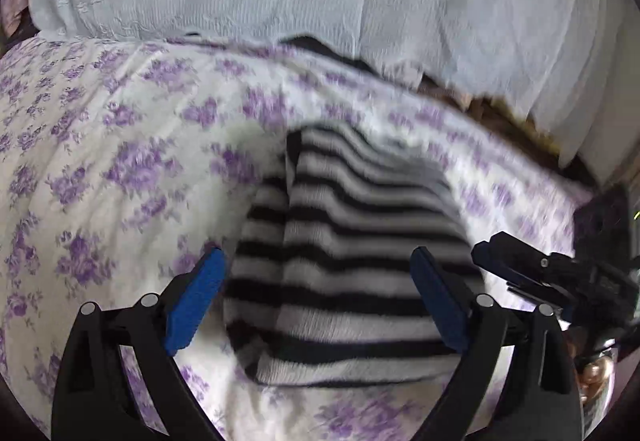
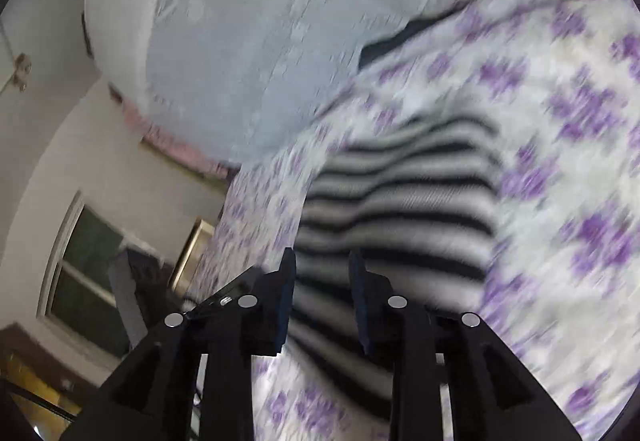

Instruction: Fold small clothes

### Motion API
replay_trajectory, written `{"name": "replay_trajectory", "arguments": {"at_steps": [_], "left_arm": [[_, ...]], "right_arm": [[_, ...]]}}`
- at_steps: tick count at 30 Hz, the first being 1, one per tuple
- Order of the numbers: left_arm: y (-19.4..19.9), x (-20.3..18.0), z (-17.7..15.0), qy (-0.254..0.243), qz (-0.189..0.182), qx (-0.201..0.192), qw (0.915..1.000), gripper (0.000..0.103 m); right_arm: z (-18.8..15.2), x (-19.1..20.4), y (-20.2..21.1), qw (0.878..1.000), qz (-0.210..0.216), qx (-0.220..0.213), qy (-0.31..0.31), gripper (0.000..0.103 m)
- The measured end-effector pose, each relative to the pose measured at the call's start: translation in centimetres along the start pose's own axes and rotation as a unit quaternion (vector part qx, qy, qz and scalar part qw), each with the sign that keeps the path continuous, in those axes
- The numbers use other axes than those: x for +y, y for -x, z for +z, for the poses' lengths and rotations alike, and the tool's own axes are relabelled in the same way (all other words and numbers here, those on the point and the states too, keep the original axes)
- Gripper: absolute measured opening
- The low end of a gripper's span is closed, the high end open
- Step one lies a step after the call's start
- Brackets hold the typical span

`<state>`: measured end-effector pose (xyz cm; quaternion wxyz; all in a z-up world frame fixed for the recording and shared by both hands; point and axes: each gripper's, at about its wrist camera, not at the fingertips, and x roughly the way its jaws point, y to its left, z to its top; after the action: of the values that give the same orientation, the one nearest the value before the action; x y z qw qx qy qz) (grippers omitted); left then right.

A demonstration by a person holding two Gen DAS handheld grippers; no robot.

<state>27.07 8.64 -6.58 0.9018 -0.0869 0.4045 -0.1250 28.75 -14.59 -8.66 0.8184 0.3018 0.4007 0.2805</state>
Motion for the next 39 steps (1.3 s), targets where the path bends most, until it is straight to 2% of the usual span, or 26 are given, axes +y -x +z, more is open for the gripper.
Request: {"name": "replay_trajectory", "arguments": {"at_steps": [1, 2, 4, 5, 7, 8, 9, 10, 12, 14, 16, 17, 18, 20, 22, 23, 24, 28, 31, 39], "left_arm": [[-0.9, 0.4, -0.8, -0.013, 0.035, 0.014, 0.9992, 0.094], [-2.1, 1.4, -1.9, -0.01, 0.039, 0.024, 0.9989, 0.098], [-2.3, 3.6, -2.5, 0.032, -0.005, 0.027, 0.9991, 0.099], [-2.0, 4.2, -2.3, 0.044, -0.014, 0.031, 0.9985, 0.099], [-0.6, 4.2, -2.0, 0.042, 0.006, 0.02, 0.9989, 0.098], [0.7, 4.0, -1.7, 0.041, 0.018, -0.001, 0.999, 0.097], [1.6, 3.8, -1.3, 0.043, 0.013, -0.019, 0.9988, 0.097], [2.0, 3.6, -0.8, 0.046, -0.002, -0.028, 0.9985, 0.097], [1.7, 2.7, 0.2, 0.048, -0.026, -0.018, 0.9984, 0.097], [0.0, 1.4, 0.4, 0.027, -0.012, -0.003, 0.9996, 0.097], [-2.6, 0.9, -0.4, 0.008, 0.027, 0.027, 0.9993, 0.098], [-3.4, 0.9, -1.1, 0.0, 0.036, 0.03, 0.9989, 0.099], [-3.7, 1.3, -1.7, 0.003, 0.027, 0.022, 0.9994, 0.099], [-3.2, 2.1, -2.2, 0.015, 0.019, 0.016, 0.9996, 0.099], [-1.8, 2.2, -2.1, 0.001, 0.05, -0.001, 0.9988, 0.099], [-1.1, 1.9, -2.2, -0.014, 0.065, -0.013, 0.9977, 0.099], [-0.6, 1.9, -2.3, -0.021, 0.073, -0.02, 0.9969, 0.099], [1.2, 2.1, -2.4, -0.021, 0.084, -0.037, 0.9955, 0.099], [2.0, 2.5, -2.2, -0.014, 0.092, -0.048, 0.9945, 0.099], [2.6, 2.6, -2.4, -0.014, 0.085, -0.051, 0.995, 0.099]], "right_arm": [[-0.4, -0.5, -0.1, 1.0, -0.006, -0.001, 0.003, 0.016], [-0.7, -1.5, 0.0, 1.0, -0.005, 0.001, -0.003, 0.0], [-1.0, -3.8, 0.8, 0.998, 0.038, 0.007, -0.057, 0.0], [-1.1, -4.2, 1.6, 0.997, 0.038, 0.0, -0.068, 0.0], [-1.3, -3.5, 3.7, 0.999, 0.002, -0.024, -0.049, 0.003], [-0.6, -3.0, 4.0, 0.998, -0.007, -0.034, -0.044, 0.012], [-0.6, -2.4, 4.3, 0.998, 0.0, -0.042, -0.038, 0.019], [-0.4, -1.6, 4.1, 0.999, 0.009, -0.043, -0.031, 0.023], [-0.3, -0.4, 3.1, 0.999, 0.011, -0.032, -0.018, 0.024], [-0.6, -0.1, 1.5, 1.0, 0.017, -0.009, -0.019, 0.024], [-1.4, -1.2, 0.9, 0.999, 0.015, 0.001, -0.028, 0.019], [-1.5, -1.9, 1.2, 0.999, 0.016, 0.001, -0.033, 0.008], [-1.4, -2.8, 1.7, 0.999, 0.01, 0.001, -0.043, 0.0], [-1.9, -4.1, 3.1, 0.998, 0.016, -0.013, -0.059, 0.0], [-1.9, -4.5, 4.1, 0.997, -0.007, -0.035, -0.068, 0.006], [-2.0, -4.7, 4.5, 0.996, -0.027, -0.046, -0.07, 0.029], [-2.1, -5.0, 5.1, 0.995, -0.039, -0.061, -0.074, 0.043], [-2.6, -6.3, 5.8, 0.992, -0.024, -0.068, -0.1, 0.043], [-2.7, -6.1, 5.9, 0.993, -0.024, -0.071, -0.096, 0.043], [-3.3, -6.7, 6.4, 0.992, -0.025, -0.071, -0.1, 0.056]]}}
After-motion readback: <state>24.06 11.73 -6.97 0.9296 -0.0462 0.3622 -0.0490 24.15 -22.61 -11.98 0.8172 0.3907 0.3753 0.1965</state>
